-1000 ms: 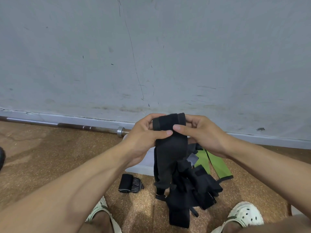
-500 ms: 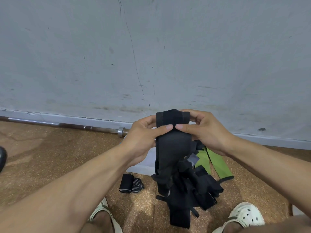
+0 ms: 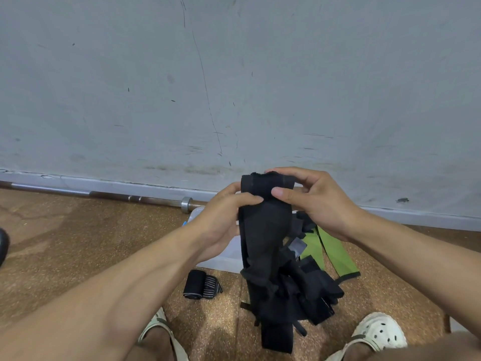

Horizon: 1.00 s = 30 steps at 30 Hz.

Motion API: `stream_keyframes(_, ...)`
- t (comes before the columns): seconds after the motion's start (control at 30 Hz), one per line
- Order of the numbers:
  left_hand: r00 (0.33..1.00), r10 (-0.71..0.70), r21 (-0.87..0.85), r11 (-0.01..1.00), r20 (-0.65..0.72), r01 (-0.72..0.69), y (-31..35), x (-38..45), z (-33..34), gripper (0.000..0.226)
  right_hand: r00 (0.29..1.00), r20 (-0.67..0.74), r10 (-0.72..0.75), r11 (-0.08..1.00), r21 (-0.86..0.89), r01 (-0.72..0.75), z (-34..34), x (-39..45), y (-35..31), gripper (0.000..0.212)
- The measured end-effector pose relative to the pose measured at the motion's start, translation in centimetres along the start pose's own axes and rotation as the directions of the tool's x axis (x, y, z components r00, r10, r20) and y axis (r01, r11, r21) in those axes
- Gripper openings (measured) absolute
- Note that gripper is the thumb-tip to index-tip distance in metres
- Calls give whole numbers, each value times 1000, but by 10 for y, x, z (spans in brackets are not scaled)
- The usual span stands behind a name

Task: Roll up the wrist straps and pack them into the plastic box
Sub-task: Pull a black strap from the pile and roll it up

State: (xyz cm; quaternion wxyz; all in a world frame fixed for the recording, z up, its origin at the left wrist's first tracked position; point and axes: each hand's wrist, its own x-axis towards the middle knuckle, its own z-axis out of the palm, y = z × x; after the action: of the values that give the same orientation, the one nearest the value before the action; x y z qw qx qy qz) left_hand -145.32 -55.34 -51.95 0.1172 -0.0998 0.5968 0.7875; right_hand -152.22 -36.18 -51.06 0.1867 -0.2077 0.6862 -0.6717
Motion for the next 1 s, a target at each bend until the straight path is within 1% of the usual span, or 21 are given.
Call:
stream_keyframes(0.03, 999, -21, 7, 1000, 39, 21, 1, -1, 0, 35, 1000, 6, -10, 1000, -15, 10, 0, 0, 0, 37)
stream_keyframes(0.1, 993, -22, 3, 1000, 114, 21, 4, -4, 2, 36, 999, 27, -32, 998, -52, 34, 0, -1, 0, 37)
stream_keyframes(0.17, 988, -13, 4, 1000, 155, 13, 6, -5, 4, 48, 996, 33, -83, 988, -127, 87, 1, -1, 0, 37)
stream_keyframes(0.2, 988, -12, 8, 1000, 152, 11, 6, -4, 5, 52, 993, 31, -113, 977, -177, 117, 3, -1, 1, 37)
stream_keyframes(0.27, 994, -5, 3, 1000, 113, 5, 3, -1, 6, 51, 988, 28, -154, 958, -242, 157, 6, 0, 4, 37)
stream_keyframes(0.37, 998, 19, -77, 997, 57, -15, 0, 4, 6, 45, 987, 24, -160, 946, -281, 161, 9, 0, 6, 44)
stream_keyframes(0.47, 999, 41, -154, 987, 19, -38, 3, 5, 5, 43, 999, -5, -44, 980, -196, 42, 11, 1, 4, 64)
stream_keyframes(0.5, 999, 43, -180, 983, 4, -42, 4, 5, 5, 42, 1000, 2, 7, 984, -178, -6, 12, 1, 4, 66)
stream_keyframes(0.63, 999, 40, -249, 967, -35, -48, 7, 4, 6, 46, 985, 117, 125, 964, -248, -93, 27, -4, 16, 49)
stream_keyframes(0.73, 993, 67, -213, 973, -95, -86, 6, 5, 4, 47, 981, 112, 161, 942, -313, -119, 33, -3, 22, 50)
stream_keyframes(0.83, 987, 82, -179, 978, -135, -106, 6, 5, 1, 43, 987, 97, 128, 922, -378, -83, 34, 1, 25, 46)
stream_keyframes(0.93, 981, 84, -178, 977, -176, -115, 6, 4, 1, 42, 993, 69, 91, 933, -356, -60, 33, 2, 26, 36)
stream_keyframes(1.0, 973, 83, -189, 974, -217, -125, 6, 4, 2, 42, 990, 70, 121, 956, -277, -97, 35, 2, 24, 35)
